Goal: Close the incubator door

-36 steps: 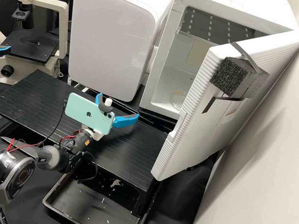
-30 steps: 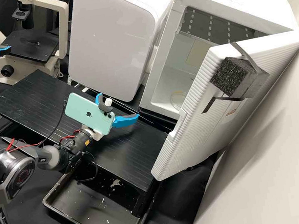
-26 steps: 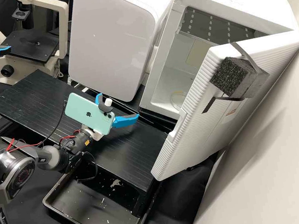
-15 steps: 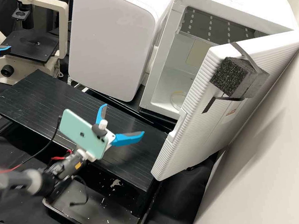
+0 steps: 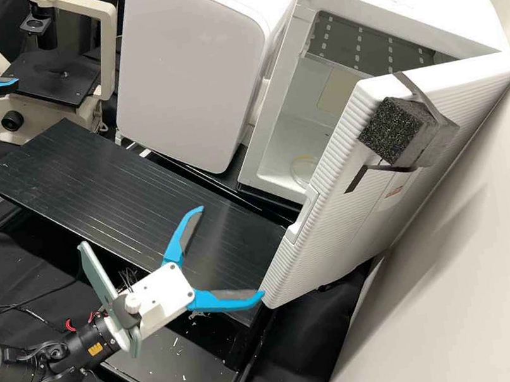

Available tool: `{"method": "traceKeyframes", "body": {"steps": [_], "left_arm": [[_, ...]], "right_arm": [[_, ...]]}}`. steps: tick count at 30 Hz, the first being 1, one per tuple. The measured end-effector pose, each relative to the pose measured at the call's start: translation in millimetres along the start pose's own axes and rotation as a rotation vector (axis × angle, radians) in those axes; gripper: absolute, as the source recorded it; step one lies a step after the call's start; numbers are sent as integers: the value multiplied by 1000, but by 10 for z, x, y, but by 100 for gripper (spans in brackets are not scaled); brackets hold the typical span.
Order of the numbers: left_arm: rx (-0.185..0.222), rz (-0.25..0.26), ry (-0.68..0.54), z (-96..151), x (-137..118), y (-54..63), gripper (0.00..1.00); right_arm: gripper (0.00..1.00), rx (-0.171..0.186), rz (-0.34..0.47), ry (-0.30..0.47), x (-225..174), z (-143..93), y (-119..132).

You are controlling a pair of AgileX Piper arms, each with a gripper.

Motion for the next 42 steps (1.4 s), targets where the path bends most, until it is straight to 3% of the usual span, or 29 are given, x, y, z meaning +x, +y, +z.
{"method": "traceKeyframes", "body": {"steps": [6,12,22,37,42], "left_arm": [[0,0,0,0,0,0,100],[0,0,0,0,0,0,100],[0,0,0,0,0,0,100],[0,0,0,0,0,0,100],[0,0,0,0,0,0,100]], "right_arm": [[100,-3,-73,-76,205,168,-111],[100,-3,-59,-148,413,344,-115],[100,-12,-23,-142,429,330,-41],[100,65,-120,-88,549,291,-180],[100,116,-120,-49,462,174,-113]]}}
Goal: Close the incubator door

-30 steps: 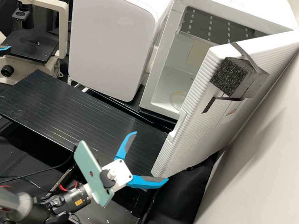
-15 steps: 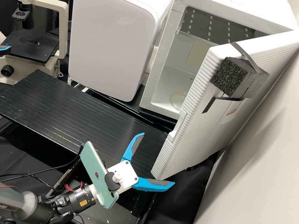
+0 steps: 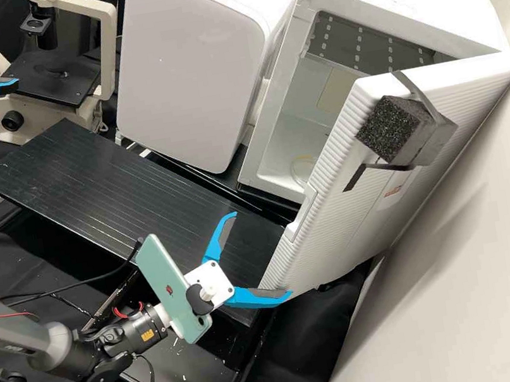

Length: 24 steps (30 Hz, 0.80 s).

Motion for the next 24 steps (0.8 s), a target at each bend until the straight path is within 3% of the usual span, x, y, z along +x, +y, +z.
{"method": "traceKeyframes", "body": {"steps": [4,9,13,17,21,24], "left_arm": [[0,0,0,0,0,0,100],[0,0,0,0,0,0,100],[0,0,0,0,0,0,100],[0,0,0,0,0,0,100],[0,0,0,0,0,0,100],[0,0,0,0,0,0,100]], "right_arm": [[100,35,-24,95,-136,-208,15],[100,34,-117,213,-191,-409,-101],[100,27,-161,238,-200,-435,-152],[100,7,-105,181,-240,-334,-70],[100,-28,2,118,-307,-254,92],[100,-31,80,98,-329,-233,193]]}}
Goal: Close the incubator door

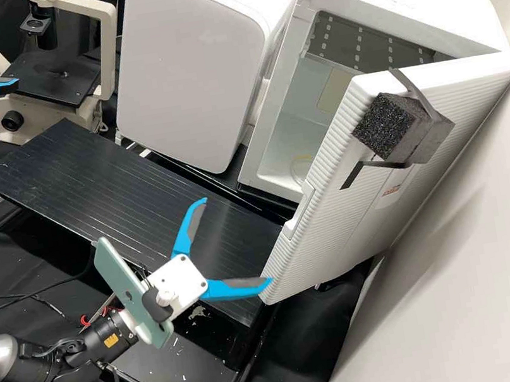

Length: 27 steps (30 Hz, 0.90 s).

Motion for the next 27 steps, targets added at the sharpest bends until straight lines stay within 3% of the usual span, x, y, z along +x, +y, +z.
{"method": "traceKeyframes", "body": {"steps": [5,11,17,23,27], "left_arm": [[0,0,0,0,0,0,100],[0,0,0,0,0,0,100],[0,0,0,0,0,0,100],[0,0,0,0,0,0,100],[0,0,0,0,0,0,100]], "right_arm": [[100,0,16,-37,115,95,-19],[100,-49,-41,-88,362,267,-160],[100,-79,-45,-117,494,364,-205],[100,-79,-39,-109,497,347,-194],[100,-43,-40,-97,501,324,-190]]}}
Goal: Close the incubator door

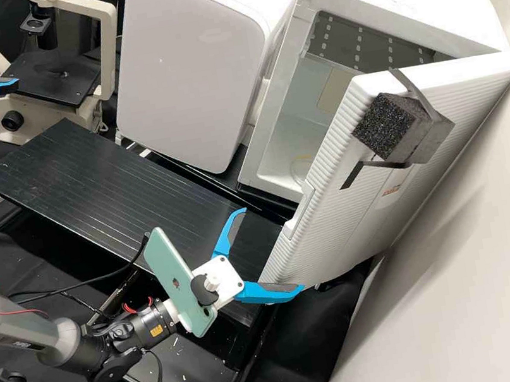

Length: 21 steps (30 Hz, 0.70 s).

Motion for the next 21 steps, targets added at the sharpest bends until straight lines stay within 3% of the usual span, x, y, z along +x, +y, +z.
{"method": "traceKeyframes", "body": {"steps": [15,18,21], "left_arm": [[0,0,0,0,0,0,100],[0,0,0,0,0,0,100],[0,0,0,0,0,0,100]], "right_arm": [[100,192,-107,57,114,-75,-118],[100,201,-182,100,133,-169,-220],[100,190,-285,159,181,-300,-354]]}}
